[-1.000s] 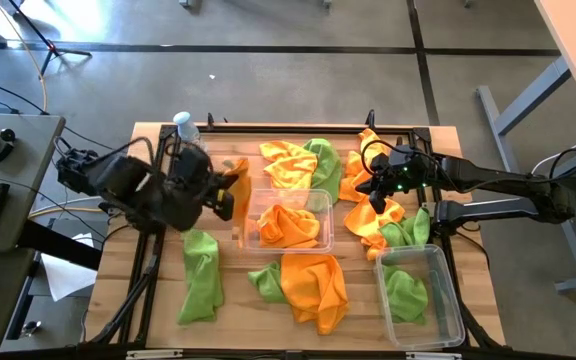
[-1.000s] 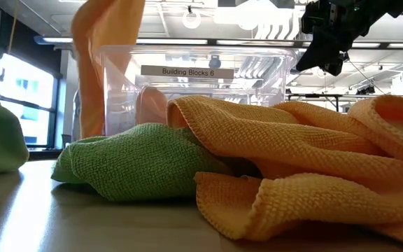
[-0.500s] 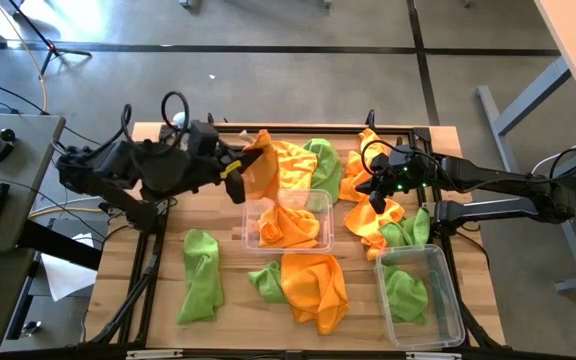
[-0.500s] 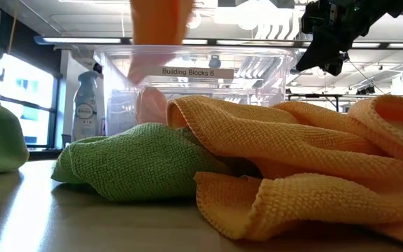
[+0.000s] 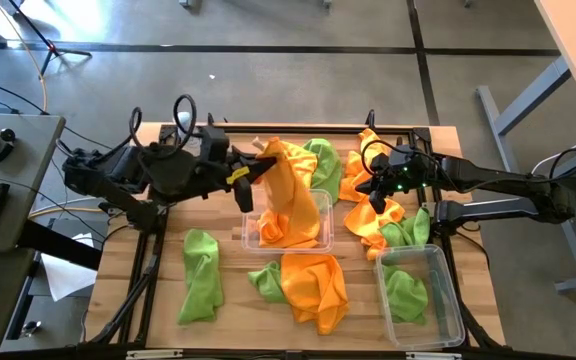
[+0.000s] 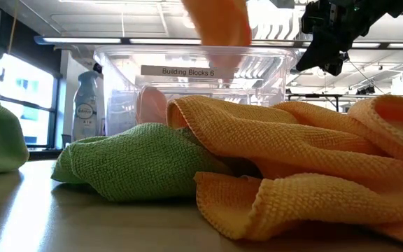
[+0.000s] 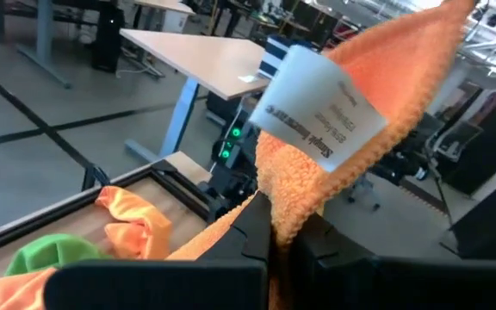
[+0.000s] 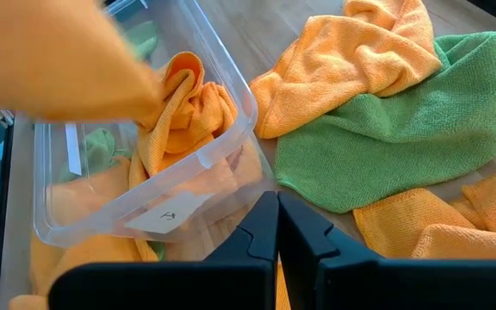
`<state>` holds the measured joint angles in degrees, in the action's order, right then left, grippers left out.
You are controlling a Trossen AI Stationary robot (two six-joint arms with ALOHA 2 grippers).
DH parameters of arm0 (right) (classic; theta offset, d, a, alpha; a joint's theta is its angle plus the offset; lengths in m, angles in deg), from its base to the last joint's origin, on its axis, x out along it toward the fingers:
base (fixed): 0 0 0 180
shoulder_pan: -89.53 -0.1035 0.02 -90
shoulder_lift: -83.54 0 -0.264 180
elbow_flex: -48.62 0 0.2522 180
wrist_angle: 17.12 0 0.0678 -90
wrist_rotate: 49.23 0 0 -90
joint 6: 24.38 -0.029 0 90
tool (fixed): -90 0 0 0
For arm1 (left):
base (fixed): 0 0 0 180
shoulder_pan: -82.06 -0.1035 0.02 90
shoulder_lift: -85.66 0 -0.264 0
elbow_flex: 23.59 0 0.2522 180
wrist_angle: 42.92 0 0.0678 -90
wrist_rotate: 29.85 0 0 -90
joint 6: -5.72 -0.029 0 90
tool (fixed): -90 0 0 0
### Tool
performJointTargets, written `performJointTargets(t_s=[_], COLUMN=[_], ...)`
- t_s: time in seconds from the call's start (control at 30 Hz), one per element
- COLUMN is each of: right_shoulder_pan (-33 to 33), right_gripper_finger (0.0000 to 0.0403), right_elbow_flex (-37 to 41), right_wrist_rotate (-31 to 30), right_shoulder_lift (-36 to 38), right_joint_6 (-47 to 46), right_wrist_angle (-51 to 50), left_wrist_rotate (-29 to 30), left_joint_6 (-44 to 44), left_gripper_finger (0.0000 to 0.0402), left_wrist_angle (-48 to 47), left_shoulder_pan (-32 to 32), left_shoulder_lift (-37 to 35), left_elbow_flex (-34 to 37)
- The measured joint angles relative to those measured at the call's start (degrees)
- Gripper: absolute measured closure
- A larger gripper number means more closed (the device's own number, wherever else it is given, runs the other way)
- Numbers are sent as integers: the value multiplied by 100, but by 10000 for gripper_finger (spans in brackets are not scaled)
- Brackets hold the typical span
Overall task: Sort microfiber towel by color & place in baskets
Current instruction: Put the orange towel into the top transparent bin
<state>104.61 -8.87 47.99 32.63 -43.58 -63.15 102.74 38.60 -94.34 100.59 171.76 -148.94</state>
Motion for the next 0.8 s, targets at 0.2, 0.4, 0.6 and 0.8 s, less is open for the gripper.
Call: performJointTargets(t_s=[0.2, 0.4, 0.6, 0.8], right_shoulder_pan=[0, 0, 0, 0], right_gripper_finger=[403, 403, 403, 403], right_elbow_flex=[0, 0, 0, 0], right_wrist_rotate=[2, 2, 2, 2], right_shoulder_lift=[0, 0, 0, 0], right_joint_6=[-24, -24, -42, -44], right_wrist_angle=[0, -2, -4, -4], left_wrist_rotate=[65, 113, -380, -1182], left_joint_6=[204, 1301, 2410, 2998], left_gripper_finger=[401, 401, 401, 401], left_wrist_angle=[-468, -1633, -2201, -2672], left_shoulder_pan=[-5, -222, -451, -686], left_shoulder_lift=[162, 637, 1209, 1874], left_elbow_flex=[0, 17, 17, 17])
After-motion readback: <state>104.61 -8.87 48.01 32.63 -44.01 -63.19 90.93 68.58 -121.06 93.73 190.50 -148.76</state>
